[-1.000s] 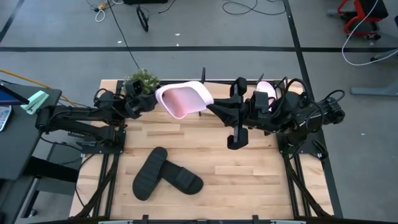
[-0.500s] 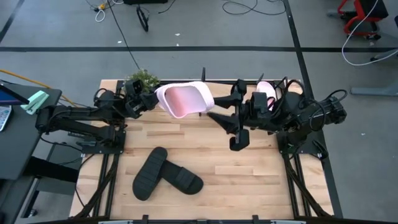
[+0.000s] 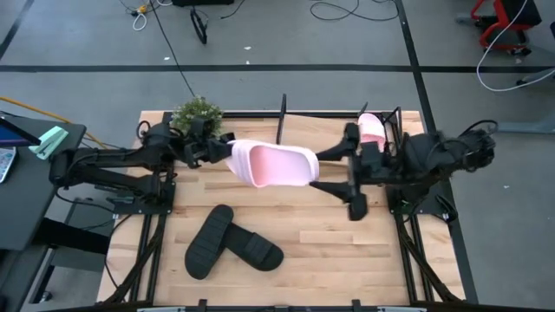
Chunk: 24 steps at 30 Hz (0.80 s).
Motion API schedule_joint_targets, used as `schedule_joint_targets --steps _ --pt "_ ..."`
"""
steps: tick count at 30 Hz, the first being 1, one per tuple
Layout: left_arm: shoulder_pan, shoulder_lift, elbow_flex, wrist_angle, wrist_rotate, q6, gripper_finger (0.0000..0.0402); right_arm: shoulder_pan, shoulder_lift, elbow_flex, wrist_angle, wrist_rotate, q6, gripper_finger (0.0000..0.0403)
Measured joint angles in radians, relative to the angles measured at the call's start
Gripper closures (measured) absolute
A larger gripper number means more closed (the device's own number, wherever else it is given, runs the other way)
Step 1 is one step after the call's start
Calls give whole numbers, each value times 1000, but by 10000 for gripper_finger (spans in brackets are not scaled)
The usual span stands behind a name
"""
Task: Pick and place slides into the shelf
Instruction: Put the pink slide on the shelf
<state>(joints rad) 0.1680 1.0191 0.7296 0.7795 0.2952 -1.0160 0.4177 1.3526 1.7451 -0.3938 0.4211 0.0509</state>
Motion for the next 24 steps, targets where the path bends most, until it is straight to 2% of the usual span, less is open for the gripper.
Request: schedule_joint_targets --steps 3,7,12,18,24 --pt "62 -1 0 -26 107 -95 353 54 -45 3 -107 44 -8 139" --pt "155 0 0 -114 236 -164 353 132 -76 2 -250 162 -24 153" --pt "287 2 0 -205 356 -186 353 201 -86 3 -303 299 -54 168" --pt "410 68 16 -211 488 -255 352 215 -49 0 -432 312 -113 174" --pt "398 242 144 -209 656 -264 353 215 -30 2 -549 317 -188 172"
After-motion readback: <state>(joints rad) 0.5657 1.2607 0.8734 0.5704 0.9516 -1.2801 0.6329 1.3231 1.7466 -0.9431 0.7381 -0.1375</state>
